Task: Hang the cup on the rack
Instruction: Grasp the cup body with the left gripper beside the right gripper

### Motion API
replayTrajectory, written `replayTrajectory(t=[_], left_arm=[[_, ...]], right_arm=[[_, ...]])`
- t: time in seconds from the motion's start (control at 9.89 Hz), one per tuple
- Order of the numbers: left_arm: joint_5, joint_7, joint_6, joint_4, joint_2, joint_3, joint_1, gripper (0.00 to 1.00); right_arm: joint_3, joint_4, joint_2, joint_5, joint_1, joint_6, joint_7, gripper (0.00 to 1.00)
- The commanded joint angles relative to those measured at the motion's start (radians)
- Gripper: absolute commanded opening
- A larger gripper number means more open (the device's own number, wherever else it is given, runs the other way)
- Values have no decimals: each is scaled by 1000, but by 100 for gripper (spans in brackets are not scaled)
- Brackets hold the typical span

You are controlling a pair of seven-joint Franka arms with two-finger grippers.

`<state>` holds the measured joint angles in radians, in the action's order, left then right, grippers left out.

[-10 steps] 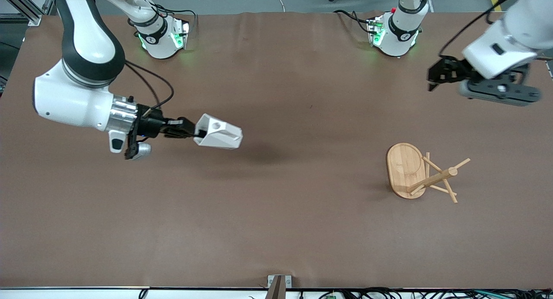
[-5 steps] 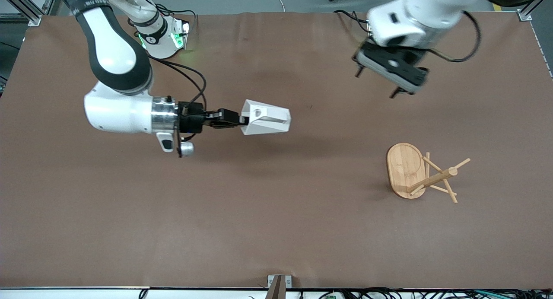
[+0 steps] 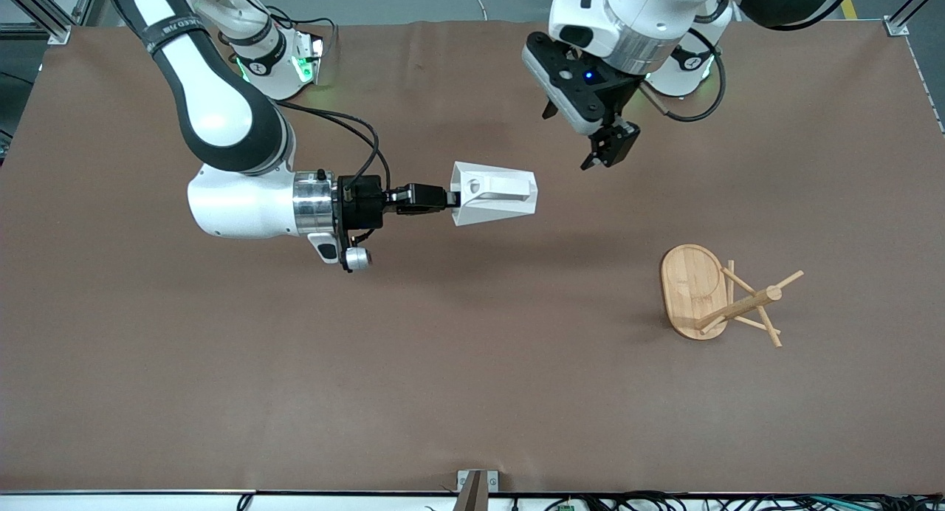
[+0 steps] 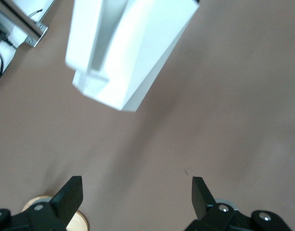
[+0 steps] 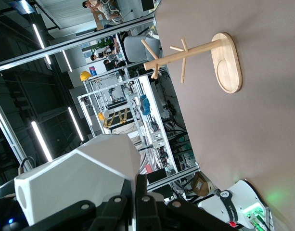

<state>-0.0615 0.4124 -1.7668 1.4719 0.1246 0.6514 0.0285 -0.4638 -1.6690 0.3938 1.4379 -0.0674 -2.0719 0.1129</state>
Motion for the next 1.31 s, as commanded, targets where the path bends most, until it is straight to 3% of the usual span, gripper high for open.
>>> replayTrajectory(t=[0.0,0.51,1.21], left_arm=[[-1,98,4,-41,49,14,-5,100],[58,181,-22,-140,176,13,42,100],[111,216,-74,-143,242,11,80,98]], right_arm=[[-9,12,13,27,-5,7,14,0],[-24,-27,11,25,-5,12,111,1],[-24,-26,7,26,-2,12,111,1]])
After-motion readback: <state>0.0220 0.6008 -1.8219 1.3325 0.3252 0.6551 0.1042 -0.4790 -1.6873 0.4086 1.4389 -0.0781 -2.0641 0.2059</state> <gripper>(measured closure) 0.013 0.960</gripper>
